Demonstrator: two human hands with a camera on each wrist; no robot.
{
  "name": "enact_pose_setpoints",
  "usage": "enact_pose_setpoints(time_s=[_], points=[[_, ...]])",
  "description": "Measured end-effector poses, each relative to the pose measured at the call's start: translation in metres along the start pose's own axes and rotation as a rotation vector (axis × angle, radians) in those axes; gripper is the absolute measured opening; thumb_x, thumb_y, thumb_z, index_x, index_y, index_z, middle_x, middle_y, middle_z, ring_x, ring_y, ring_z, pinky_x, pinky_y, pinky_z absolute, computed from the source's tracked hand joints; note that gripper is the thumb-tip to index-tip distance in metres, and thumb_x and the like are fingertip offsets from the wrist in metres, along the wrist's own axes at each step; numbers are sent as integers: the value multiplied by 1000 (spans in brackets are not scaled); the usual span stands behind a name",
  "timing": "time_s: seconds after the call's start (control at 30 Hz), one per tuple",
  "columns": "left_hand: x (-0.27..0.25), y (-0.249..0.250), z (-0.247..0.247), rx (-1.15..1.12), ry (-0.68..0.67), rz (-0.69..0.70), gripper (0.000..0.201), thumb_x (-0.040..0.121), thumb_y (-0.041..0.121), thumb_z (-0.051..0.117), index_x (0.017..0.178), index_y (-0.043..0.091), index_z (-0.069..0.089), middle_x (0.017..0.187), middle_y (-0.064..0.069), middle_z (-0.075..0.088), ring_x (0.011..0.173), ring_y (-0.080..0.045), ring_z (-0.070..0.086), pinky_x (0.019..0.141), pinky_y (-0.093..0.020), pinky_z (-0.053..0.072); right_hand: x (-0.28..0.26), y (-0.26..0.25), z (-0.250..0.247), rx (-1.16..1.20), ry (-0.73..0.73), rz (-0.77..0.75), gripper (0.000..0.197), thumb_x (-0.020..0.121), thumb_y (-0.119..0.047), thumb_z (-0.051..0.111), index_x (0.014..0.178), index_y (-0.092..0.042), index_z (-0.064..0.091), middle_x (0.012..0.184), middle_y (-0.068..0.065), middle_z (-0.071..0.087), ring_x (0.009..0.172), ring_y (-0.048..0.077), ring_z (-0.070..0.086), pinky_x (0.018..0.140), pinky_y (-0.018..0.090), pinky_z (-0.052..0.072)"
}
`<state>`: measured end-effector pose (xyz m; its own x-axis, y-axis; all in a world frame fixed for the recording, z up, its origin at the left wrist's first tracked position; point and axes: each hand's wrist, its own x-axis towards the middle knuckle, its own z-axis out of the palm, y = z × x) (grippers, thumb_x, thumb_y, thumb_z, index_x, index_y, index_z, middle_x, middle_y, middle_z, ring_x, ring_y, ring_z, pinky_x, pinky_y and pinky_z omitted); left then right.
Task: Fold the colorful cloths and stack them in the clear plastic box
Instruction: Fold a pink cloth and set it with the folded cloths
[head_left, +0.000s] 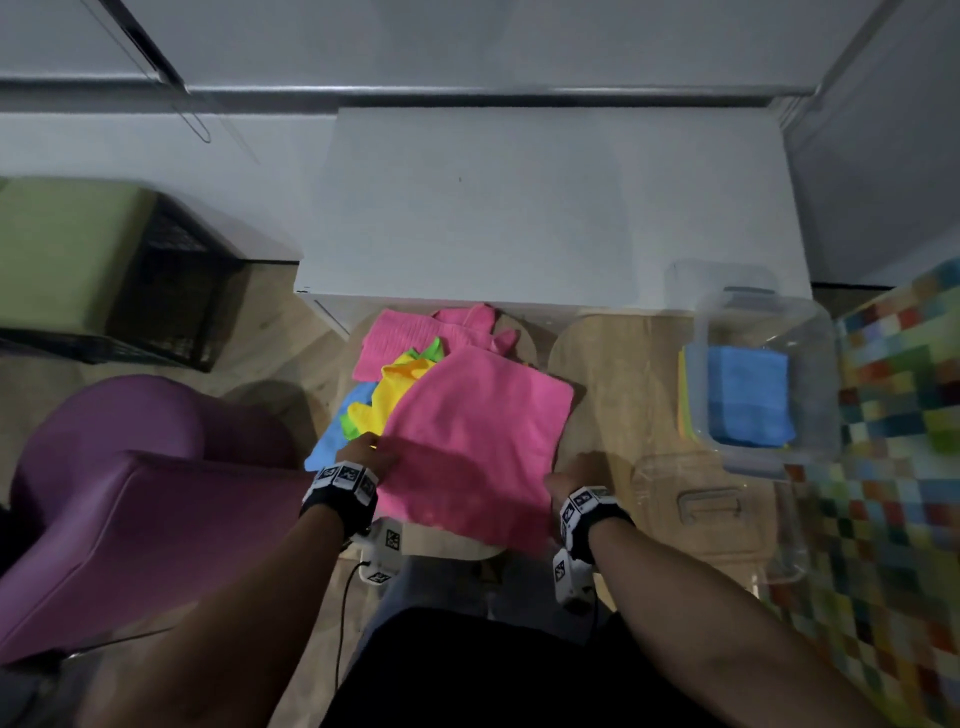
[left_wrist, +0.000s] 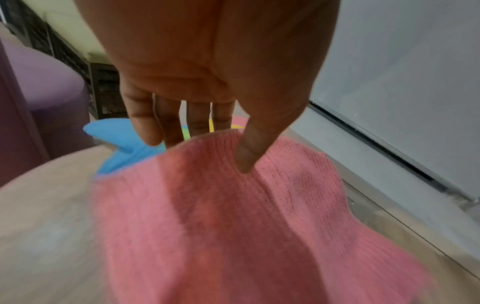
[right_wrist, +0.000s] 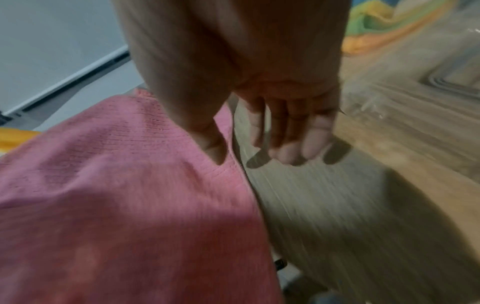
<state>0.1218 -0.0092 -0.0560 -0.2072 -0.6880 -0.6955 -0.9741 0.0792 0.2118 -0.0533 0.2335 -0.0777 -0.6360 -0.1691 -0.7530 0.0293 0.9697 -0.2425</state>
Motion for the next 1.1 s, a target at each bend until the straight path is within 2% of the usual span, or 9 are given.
enact_pose_setpoints(time_s=[0.13, 0.27, 0.37, 0.47, 0.6, 0.7, 0.83, 0.93, 1.1], points=[[7, 19, 6, -103, 36, 2, 46, 82, 51, 65, 114, 18, 62, 105, -9, 64, 105, -30, 60, 85, -29, 44, 29, -10, 13, 82, 28, -69, 50, 57, -53, 69, 89, -14, 70, 87, 1, 69, 74, 17, 64, 69, 27, 53], [15, 30, 8, -66, 91, 83, 55, 79, 62, 59, 110, 17, 63, 100, -8, 68, 99, -32, 62, 96, -44, 46, 27, -26, 18, 381, 15, 22, 40, 77, -21, 77, 109, -6, 59, 100, 7, 68, 89, 23, 65, 74, 27, 50], [17, 33, 8, -11, 86, 149, 36, 86, 51, 58, 96, 16, 64, 85, -8, 65, 87, -31, 64, 80, -35, 50, 25, -29, 25, 417, 8, 110, 47, 83, -3, 66, 126, -5, 45, 116, 13, 61, 102, 29, 62, 76, 30, 48], [12, 39, -3, -49, 50, 180, 31, 90, 41, 57, 87, 11, 62, 70, -3, 55, 73, -26, 56, 64, -28, 39, 19, -27, 23, 466, 15, 27, 28, 79, -4, 67, 103, -12, 55, 97, 9, 63, 91, 27, 62, 70, 29, 48], [15, 50, -30, -121, 92, 263, 32, 92, 39, 57, 82, 8, 60, 75, -11, 56, 76, -25, 52, 66, -29, 34, 0, -34, -18, 695, 212, -131, 7, 81, -14, 63, 78, -17, 58, 82, 10, 65, 77, 23, 58, 70, 31, 46], [17, 70, -57, -215, 82, 365, 33, 90, 42, 60, 82, 10, 61, 76, -11, 58, 73, -23, 52, 60, -29, 35, -8, -50, -68, 775, 231, -243, 8, 82, -8, 64, 83, -16, 63, 83, -1, 66, 76, 14, 59, 64, 23, 48], [15, 99, -84, -365, 104, 425, 42, 85, 50, 63, 84, 9, 66, 71, -9, 60, 67, -19, 52, 55, -26, 40, -10, -67, -121, 822, 199, -299, 14, 83, -8, 66, 92, -18, 70, 96, 2, 70, 88, 23, 67, 73, 39, 60], [15, 115, -101, -486, 141, 455, 31, 90, 41, 61, 85, 11, 66, 64, -3, 58, 61, -17, 51, 45, -16, 39, -17, -78, -155, 820, 108, -348, 26, 82, -9, 71, 106, -18, 71, 104, 4, 69, 80, 15, 67, 58, 25, 57], [15, 128, -127, -595, 231, 455, 37, 80, 50, 70, 81, 13, 64, 68, -1, 62, 61, -16, 55, 53, -22, 40, -24, -94, -185, 517, 262, -479, 41, 79, 3, 67, 113, -19, 69, 103, -7, 62, 95, 11, 59, 81, 19, 48]])
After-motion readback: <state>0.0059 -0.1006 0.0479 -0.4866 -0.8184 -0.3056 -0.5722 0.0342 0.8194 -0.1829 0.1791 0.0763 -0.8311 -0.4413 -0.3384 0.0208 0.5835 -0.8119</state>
